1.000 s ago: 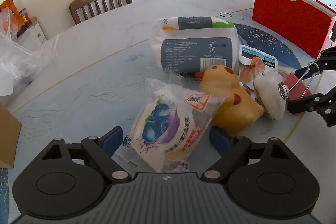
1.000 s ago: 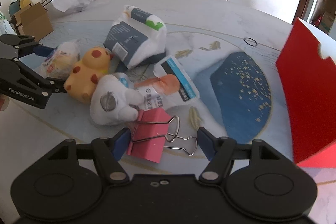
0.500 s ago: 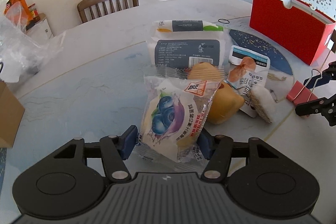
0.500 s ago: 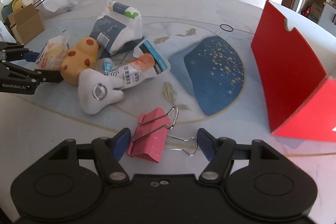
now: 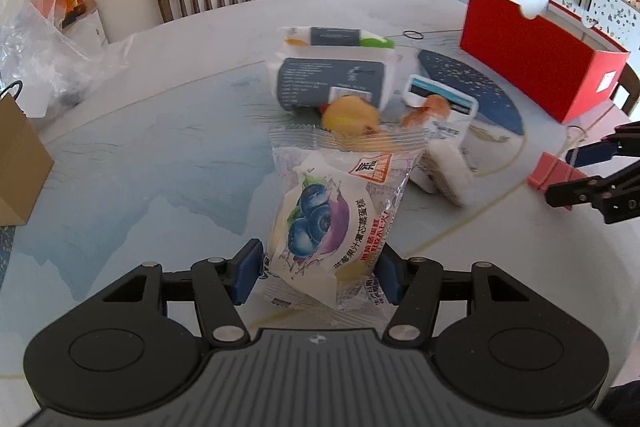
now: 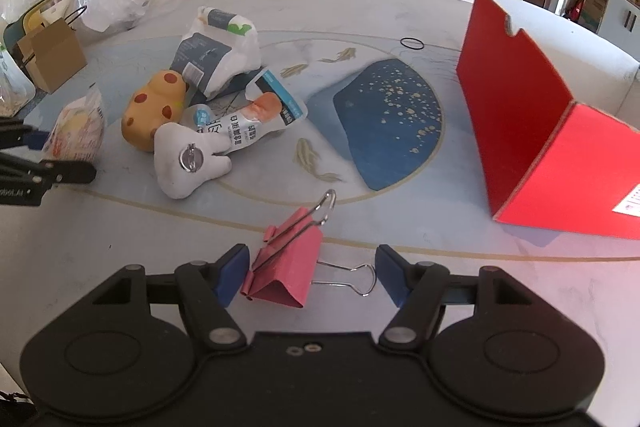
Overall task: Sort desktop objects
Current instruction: 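Carry bread packet in left tool and pink clip in right tool over red box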
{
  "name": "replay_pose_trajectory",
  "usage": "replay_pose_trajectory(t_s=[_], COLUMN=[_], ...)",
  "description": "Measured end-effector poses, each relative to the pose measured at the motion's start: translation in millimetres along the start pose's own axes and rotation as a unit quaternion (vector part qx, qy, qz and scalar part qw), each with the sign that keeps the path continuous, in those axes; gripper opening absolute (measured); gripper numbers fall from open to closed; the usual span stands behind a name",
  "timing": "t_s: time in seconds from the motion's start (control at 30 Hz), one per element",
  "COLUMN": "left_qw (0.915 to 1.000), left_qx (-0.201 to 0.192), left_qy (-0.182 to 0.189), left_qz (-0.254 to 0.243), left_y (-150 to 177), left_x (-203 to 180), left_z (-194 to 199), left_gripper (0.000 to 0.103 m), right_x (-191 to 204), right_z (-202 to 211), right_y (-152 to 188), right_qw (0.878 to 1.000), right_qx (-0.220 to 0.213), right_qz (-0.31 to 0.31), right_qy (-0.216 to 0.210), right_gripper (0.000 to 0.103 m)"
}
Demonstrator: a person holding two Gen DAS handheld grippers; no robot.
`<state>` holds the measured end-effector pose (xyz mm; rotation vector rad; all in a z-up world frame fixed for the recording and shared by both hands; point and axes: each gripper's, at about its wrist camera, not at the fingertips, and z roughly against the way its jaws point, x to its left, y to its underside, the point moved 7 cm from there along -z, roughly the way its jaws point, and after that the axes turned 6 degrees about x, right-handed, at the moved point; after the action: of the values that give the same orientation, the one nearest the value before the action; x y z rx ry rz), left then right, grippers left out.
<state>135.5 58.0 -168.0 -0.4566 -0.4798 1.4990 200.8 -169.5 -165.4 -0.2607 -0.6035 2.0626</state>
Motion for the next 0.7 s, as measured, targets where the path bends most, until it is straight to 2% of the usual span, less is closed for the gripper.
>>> replay_pose_trajectory(t_s=[0.23, 0.3, 0.33, 0.43, 0.7], left_qw=[0.9997, 0.9996, 0.9996, 0.9995, 0.9994], left_qx=[-0.004, -0.005, -0.006, -0.006, 0.001], left_qy=[0.022, 0.026, 0.028, 0.031, 0.035], left_qz=[0.007, 0.006, 0.005, 0.003, 0.000], left_y=[-3, -5, -6, -9, -10], left_x=[-23, -28, -31, -38, -50], left_z=[13, 15, 16, 16, 14], left_gripper=[0.059, 0.059, 0.059, 0.059, 0.059], right_x=[-9, -11, -13, -18, -22], right_z=[12, 17, 17, 16, 14], right_y=[3, 3, 4, 6, 11], right_qw=[1.000, 1.000, 0.999, 0.999, 0.999], right_qx=[-0.008, -0.012, -0.005, 0.008, 0.004], right_qz=[-0.015, -0.018, -0.022, -0.029, -0.024], right_qy=[-0.009, -0.013, -0.023, -0.022, -0.026], right_gripper=[0.068, 0.054, 0.018, 0.023, 0.017])
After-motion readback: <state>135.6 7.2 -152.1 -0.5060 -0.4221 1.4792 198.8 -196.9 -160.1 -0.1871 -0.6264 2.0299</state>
